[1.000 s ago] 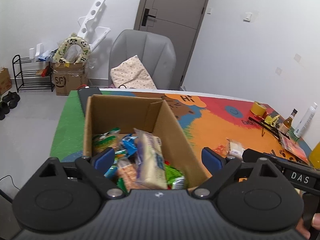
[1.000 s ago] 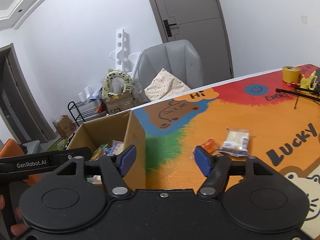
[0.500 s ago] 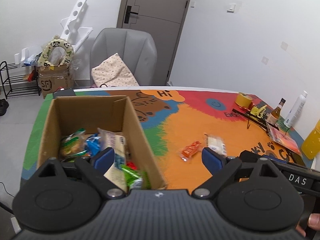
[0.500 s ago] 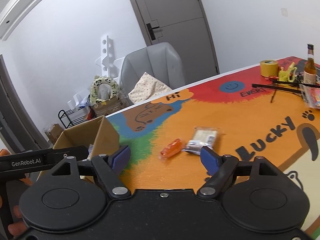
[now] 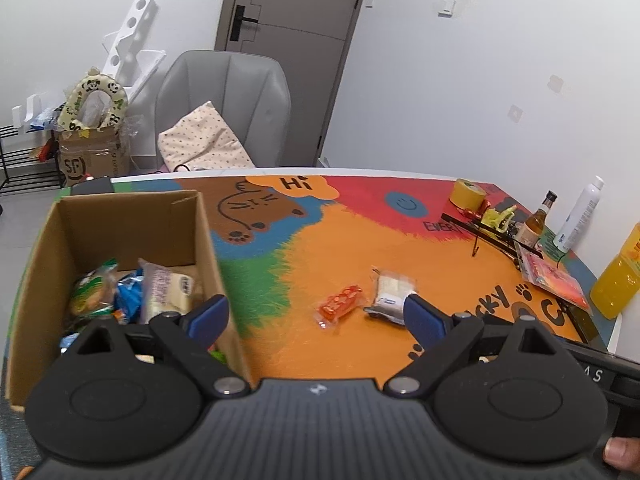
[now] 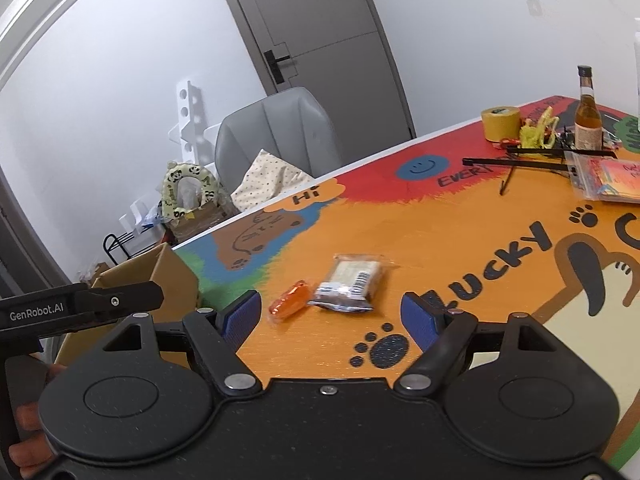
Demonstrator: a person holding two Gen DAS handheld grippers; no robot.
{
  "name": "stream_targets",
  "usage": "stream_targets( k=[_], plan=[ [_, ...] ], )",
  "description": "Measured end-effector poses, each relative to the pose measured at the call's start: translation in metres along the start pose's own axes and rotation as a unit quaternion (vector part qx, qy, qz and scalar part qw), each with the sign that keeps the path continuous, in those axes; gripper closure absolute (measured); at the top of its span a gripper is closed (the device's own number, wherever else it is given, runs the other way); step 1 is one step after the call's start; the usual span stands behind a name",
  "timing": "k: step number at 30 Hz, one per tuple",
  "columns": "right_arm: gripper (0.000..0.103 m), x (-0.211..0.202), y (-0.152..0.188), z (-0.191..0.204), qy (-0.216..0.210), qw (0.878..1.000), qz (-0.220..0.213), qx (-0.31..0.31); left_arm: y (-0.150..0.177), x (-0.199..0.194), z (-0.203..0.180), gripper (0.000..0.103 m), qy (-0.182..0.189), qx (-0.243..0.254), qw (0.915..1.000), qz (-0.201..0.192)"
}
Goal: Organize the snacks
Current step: 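Move both open tools back toward the red candy stick and bread packet, then grasp the red candy stick with the left tool while the right tool grasps the white bread packet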
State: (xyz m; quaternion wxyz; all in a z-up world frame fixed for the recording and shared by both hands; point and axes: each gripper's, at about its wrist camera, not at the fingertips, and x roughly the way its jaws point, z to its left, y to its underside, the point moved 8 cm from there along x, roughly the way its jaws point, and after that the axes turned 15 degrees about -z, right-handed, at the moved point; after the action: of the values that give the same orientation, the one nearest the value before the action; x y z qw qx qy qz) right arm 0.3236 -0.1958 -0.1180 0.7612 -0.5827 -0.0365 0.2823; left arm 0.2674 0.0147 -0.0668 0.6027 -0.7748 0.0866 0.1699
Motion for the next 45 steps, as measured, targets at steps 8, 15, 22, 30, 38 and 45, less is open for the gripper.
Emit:
stream_targets(
  k=[8,15,22,30,38,45],
  plan=[
    [0.026,0.011,0.001,-0.015,0.002,1.0,0.007,0.012,0.004,0.023,-0.02,0.011,0.01,0.015,0.9998,0.005],
    [0.031,0.033,0.001,-0.027,0.001,1.0,0.016,0.025,0.008,0.051,-0.029,0.024,0.012,0.024,0.9994,0.021],
    [0.033,0.051,0.003,-0.037,0.005,0.999,0.025,0.032,0.021,0.089,-0.038,0.046,0.014,0.031,0.9983,0.048],
    [0.034,0.07,0.011,-0.049,0.013,0.998,0.04,0.043,0.043,0.129,-0.038,0.058,-0.003,0.042,0.9962,0.076],
    [0.034,0.085,0.015,-0.053,0.01,0.998,0.05,0.048,0.055,0.15,-0.033,0.06,-0.018,0.042,0.9952,0.087],
    [0.034,0.096,0.018,-0.05,0.007,0.997,0.056,0.047,0.064,0.157,-0.029,0.069,-0.019,0.045,0.995,0.087]
  ],
)
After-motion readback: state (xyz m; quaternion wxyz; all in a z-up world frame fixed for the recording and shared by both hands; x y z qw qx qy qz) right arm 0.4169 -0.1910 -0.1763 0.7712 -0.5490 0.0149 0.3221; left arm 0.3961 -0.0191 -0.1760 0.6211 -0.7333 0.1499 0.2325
